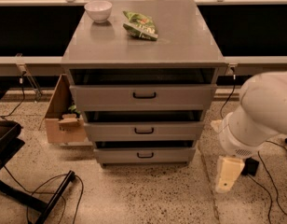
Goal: Open bottom drawer
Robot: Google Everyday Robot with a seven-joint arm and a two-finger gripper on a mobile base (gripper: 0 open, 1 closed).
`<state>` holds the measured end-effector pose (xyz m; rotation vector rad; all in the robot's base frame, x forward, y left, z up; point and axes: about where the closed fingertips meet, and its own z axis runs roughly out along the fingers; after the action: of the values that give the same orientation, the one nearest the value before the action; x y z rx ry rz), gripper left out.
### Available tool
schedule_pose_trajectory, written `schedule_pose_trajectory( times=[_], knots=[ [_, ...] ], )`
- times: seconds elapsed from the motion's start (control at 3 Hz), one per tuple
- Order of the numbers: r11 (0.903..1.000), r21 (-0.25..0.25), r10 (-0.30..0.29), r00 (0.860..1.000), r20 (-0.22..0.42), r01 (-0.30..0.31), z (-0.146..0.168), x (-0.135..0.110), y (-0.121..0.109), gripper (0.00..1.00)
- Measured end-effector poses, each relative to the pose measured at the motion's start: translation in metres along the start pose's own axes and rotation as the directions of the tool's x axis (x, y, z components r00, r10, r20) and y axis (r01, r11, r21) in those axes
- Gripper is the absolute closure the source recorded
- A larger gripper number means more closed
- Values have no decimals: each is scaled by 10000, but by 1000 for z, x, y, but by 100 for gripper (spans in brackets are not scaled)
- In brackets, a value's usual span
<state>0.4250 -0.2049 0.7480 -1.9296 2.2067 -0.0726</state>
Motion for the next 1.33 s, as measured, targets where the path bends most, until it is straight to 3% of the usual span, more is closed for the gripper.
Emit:
schedule_pose_trajectory(
  times=[0.67, 1.0, 1.33],
  knots=[
    [9997, -15, -247, 9997, 8, 247, 89, 1, -7, 0],
    [9997, -15, -247, 9997, 7, 247, 89, 1, -7, 0],
    [9996, -214, -173, 9996, -206, 168, 115, 0, -19, 0]
  ],
)
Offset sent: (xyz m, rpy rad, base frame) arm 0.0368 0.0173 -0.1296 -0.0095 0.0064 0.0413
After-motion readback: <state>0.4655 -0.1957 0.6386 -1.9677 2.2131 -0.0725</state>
